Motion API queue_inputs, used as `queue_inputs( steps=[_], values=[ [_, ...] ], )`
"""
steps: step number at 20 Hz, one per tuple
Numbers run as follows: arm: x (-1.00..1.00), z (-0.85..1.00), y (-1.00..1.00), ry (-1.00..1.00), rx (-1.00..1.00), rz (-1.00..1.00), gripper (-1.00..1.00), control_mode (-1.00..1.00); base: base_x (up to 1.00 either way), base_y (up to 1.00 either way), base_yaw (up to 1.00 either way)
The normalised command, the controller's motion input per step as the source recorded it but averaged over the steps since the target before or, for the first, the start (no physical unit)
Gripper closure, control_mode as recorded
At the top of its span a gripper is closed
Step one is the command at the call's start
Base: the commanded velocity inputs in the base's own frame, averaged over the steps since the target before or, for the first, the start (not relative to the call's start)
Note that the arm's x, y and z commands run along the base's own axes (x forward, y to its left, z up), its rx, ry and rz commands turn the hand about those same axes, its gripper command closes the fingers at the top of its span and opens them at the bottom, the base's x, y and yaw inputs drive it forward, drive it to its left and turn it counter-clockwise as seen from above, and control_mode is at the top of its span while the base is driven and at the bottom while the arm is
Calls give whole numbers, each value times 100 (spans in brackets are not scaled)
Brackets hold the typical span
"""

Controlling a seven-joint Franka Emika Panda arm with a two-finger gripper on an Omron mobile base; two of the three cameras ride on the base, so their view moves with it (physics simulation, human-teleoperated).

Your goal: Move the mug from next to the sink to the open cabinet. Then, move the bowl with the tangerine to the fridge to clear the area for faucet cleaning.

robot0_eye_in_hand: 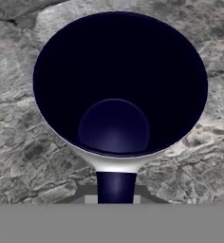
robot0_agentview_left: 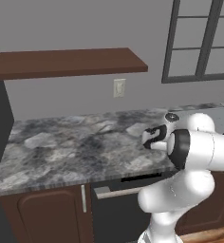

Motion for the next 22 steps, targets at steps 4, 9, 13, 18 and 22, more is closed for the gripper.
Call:
queue_inputs(
  steps=[4,9,13,18,22],
  values=[
    [-53,67,1,-17,0,0,100,-100,0,0,0],
    [-86,82,5,-20,0,-10,100,-100,0,0,0],
    [-25,14,0,-5,0,-10,100,100,-75,0,-45],
    [0,0,0,0,0,0,100,100,-72,5,-77],
    [0,0,0,0,0,0,100,100,-37,-12,-84]
  ],
)
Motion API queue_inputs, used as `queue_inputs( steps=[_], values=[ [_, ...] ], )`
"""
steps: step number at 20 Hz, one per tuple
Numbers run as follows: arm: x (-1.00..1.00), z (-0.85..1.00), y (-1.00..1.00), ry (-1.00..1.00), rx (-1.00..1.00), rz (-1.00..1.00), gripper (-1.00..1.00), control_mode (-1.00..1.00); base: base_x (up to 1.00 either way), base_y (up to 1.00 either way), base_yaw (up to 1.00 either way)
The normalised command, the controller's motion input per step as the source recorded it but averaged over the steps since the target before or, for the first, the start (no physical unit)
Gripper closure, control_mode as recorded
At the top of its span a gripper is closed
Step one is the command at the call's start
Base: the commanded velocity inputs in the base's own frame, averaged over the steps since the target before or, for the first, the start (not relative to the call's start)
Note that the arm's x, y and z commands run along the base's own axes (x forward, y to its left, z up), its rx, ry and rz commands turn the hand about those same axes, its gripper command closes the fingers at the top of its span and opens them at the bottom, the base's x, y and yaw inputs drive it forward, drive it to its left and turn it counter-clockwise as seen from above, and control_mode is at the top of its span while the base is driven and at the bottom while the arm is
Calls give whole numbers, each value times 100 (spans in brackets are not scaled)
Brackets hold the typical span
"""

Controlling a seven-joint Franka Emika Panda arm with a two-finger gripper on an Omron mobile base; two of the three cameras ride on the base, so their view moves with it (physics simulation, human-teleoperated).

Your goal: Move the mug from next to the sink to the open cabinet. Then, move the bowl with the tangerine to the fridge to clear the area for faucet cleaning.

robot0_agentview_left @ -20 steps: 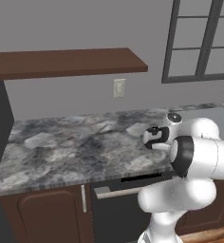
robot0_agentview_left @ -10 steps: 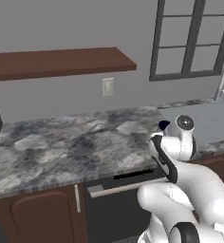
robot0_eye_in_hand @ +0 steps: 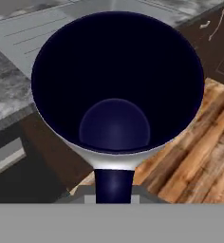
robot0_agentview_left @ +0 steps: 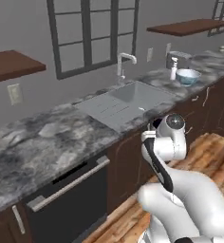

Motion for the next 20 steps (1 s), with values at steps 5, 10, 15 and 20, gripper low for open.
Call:
queue_inputs(
  steps=[5,10,15,20],
  values=[
    [0,0,0,0,0,0,100,100,-3,-18,-90],
    [0,0,0,0,0,0,100,100,4,-32,-90],
    [0,0,0,0,0,0,100,100,39,-21,-84],
    [0,0,0,0,0,0,100,100,68,-15,-79]
  ],
)
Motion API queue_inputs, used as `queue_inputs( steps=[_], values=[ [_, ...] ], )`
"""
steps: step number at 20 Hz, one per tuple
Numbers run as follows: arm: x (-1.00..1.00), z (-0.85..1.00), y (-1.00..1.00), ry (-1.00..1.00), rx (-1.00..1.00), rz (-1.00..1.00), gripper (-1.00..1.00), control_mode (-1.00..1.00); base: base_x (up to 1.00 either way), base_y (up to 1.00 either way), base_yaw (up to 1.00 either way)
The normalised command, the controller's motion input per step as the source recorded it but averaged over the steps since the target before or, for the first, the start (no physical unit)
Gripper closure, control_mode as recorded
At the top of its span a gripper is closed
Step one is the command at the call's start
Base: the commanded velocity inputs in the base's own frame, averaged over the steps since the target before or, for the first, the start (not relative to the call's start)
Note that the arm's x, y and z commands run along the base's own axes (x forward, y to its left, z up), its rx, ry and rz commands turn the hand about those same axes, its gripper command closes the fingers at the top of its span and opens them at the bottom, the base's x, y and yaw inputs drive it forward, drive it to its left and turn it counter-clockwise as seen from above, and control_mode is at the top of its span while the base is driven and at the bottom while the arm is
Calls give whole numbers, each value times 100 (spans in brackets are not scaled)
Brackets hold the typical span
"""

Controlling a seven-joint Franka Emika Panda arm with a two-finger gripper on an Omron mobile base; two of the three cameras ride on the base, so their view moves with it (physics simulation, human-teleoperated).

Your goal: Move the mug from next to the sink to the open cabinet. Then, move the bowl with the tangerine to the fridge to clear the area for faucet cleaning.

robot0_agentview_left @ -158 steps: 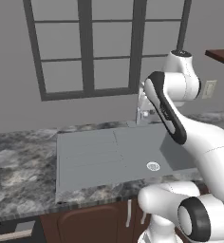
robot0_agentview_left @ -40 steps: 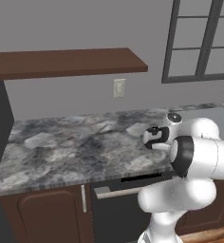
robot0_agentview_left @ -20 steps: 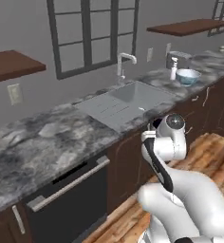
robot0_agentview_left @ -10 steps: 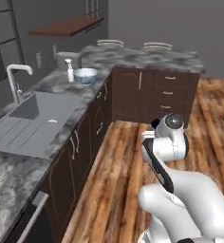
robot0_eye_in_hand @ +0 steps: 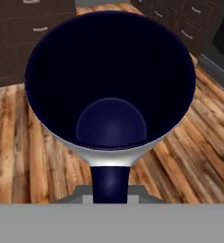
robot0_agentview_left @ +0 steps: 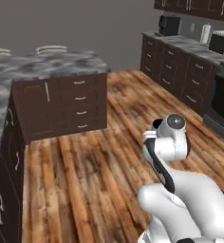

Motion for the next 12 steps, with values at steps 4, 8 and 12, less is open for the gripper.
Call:
queue_inputs(
  steps=[4,8,12],
  values=[
    [0,0,0,0,0,0,100,100,98,-3,-70],
    [0,0,0,0,0,0,100,100,100,0,-57],
    [0,0,0,0,0,0,100,100,100,0,-62]
  ],
)
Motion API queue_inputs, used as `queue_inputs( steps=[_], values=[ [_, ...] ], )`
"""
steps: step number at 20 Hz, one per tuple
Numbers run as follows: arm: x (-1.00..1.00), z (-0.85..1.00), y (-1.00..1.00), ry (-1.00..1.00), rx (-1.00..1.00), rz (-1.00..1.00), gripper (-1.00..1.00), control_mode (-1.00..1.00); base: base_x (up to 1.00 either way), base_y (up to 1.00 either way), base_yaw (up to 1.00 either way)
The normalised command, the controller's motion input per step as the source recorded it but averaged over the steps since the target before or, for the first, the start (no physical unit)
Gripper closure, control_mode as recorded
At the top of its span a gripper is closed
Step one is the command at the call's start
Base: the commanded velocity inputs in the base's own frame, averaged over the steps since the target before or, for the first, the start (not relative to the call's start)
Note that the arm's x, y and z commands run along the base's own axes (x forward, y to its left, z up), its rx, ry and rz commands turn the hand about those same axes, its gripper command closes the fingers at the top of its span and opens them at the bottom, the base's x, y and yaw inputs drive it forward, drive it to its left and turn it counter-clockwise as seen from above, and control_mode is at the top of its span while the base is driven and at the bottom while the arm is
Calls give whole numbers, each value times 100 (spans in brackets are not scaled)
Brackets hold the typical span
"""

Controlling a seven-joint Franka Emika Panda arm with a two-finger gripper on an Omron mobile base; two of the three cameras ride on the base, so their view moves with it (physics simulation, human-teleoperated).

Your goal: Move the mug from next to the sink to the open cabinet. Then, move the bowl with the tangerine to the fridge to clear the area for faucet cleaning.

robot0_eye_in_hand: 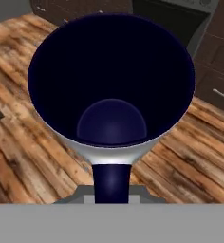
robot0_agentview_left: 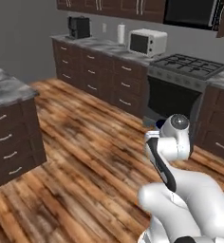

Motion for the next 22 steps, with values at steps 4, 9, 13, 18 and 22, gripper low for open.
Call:
queue_inputs(
  steps=[4,9,13,18,22],
  values=[
    [0,0,0,0,0,0,100,100,100,0,-62],
    [0,0,0,0,0,0,100,100,100,-22,-61],
    [0,0,0,0,0,0,100,100,100,-62,-51],
    [0,0,0,0,0,0,100,100,100,-29,-39],
    [0,0,0,0,0,0,100,100,100,0,-45]
  ],
)
